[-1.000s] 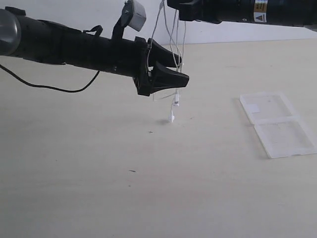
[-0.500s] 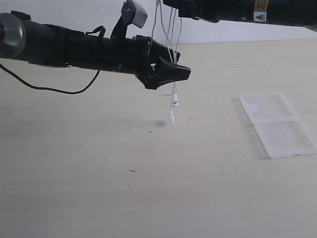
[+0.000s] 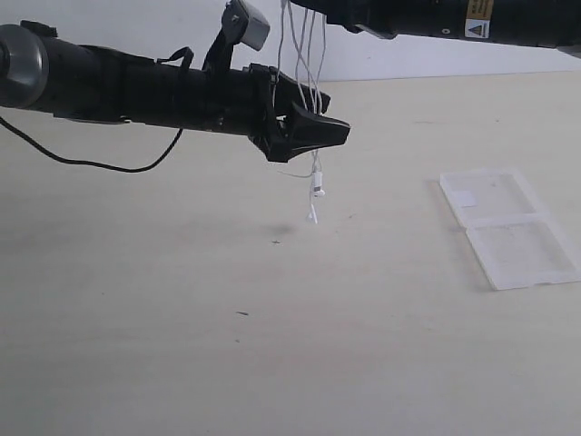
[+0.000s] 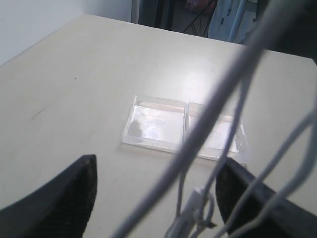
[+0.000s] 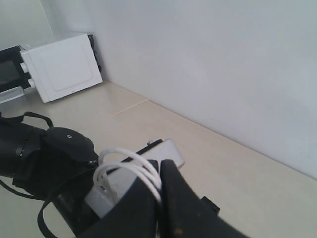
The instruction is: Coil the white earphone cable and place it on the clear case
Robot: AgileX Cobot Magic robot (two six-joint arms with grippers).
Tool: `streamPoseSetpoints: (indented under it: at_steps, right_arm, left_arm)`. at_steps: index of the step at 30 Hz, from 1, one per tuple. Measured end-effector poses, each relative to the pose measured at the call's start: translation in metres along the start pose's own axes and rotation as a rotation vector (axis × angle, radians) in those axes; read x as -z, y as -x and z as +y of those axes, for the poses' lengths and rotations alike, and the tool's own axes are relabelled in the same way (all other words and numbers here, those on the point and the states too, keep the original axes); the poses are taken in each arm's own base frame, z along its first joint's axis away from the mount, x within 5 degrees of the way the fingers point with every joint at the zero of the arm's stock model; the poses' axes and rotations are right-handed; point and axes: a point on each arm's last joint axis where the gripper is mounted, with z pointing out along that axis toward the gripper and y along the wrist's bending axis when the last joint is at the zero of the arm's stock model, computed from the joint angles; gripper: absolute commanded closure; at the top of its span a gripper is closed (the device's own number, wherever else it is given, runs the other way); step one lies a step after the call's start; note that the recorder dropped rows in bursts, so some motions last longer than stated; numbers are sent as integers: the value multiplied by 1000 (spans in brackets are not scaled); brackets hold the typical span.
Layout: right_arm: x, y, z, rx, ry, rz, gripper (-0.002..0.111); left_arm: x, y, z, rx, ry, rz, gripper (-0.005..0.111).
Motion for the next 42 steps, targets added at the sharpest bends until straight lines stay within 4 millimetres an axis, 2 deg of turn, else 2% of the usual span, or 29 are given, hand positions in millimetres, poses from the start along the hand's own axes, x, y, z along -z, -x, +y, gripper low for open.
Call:
streamPoseSetpoints:
  at_steps: [9,15,42]
  right_arm:
    - [0,-1,-4,2,-39,15,108]
    - [0,-1,-4,2,-43,17,108]
    - [0,-1,-4,6,-43,17,108]
  left_arm:
    - [0,0,-1,-7,-12,5,83]
    - [0,-1,-2,-13,-22,9,101]
    - [0,-2,-7,-39,-75,24,101]
